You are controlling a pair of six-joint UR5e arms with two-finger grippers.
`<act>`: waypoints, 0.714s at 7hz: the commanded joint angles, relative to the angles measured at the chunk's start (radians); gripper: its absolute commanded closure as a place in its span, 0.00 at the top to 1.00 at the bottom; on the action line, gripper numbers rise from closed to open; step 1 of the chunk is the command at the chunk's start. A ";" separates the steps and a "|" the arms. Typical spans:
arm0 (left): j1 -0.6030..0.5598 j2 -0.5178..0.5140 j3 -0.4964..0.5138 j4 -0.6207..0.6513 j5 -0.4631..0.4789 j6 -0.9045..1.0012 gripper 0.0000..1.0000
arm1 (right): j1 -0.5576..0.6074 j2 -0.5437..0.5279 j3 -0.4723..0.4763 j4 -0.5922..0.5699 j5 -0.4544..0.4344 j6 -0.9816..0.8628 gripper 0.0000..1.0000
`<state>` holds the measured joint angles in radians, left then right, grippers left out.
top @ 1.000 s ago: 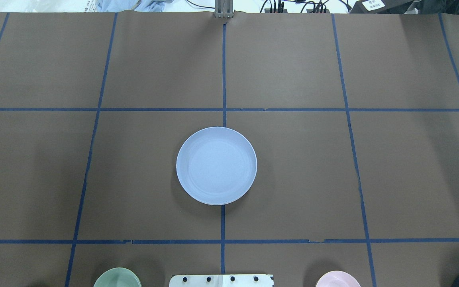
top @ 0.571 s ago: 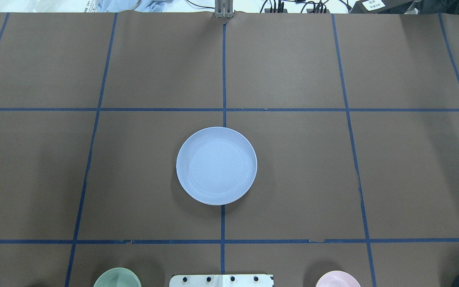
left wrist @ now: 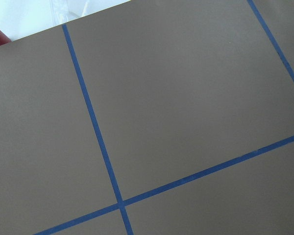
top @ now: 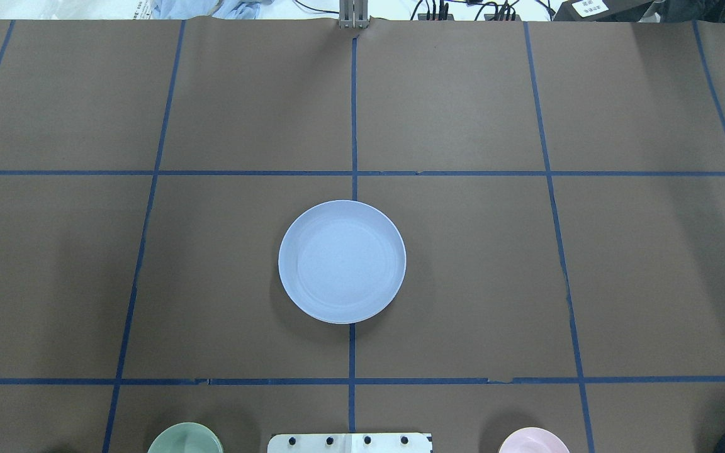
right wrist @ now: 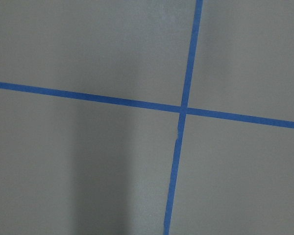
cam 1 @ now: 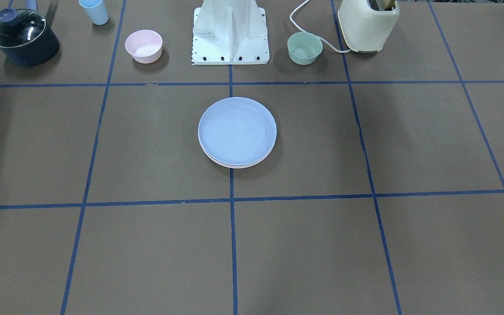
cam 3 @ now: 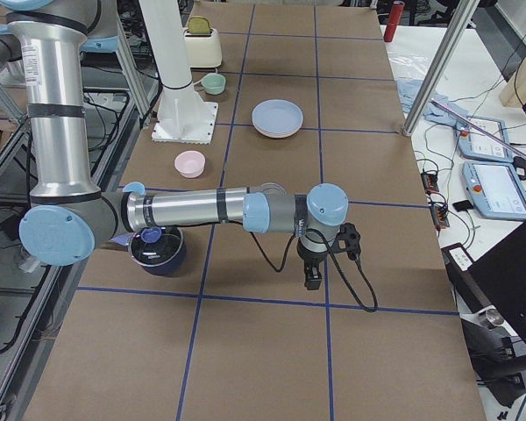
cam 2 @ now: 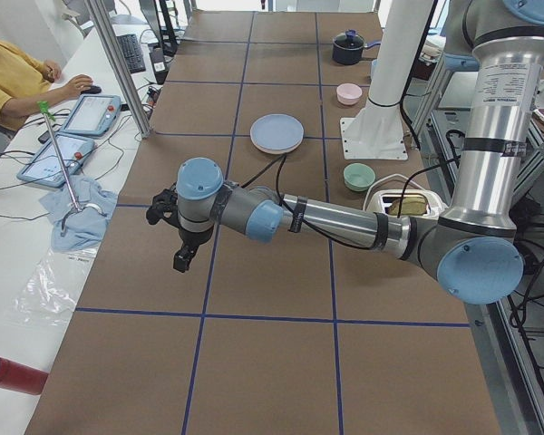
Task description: Stack three plates with pink and blue
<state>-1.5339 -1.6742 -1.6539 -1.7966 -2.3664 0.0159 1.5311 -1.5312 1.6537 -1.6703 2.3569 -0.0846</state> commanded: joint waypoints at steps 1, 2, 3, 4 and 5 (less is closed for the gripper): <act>-0.002 0.008 -0.001 0.000 -0.005 -0.001 1.00 | 0.000 0.005 0.003 0.001 0.001 -0.001 1.00; -0.003 0.011 0.003 0.002 0.002 -0.002 1.00 | -0.002 0.005 0.003 0.003 0.001 -0.001 1.00; -0.005 0.013 -0.004 0.005 0.004 -0.002 1.00 | -0.002 0.005 0.005 0.003 0.001 -0.001 1.00; -0.005 0.011 -0.006 0.000 0.003 -0.001 1.00 | -0.002 0.005 0.003 0.003 0.001 -0.001 1.00; -0.003 0.010 -0.006 -0.001 0.003 -0.002 1.00 | -0.002 0.005 0.005 0.003 0.002 -0.001 1.00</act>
<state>-1.5378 -1.6632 -1.6586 -1.7956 -2.3639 0.0146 1.5295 -1.5264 1.6574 -1.6675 2.3581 -0.0859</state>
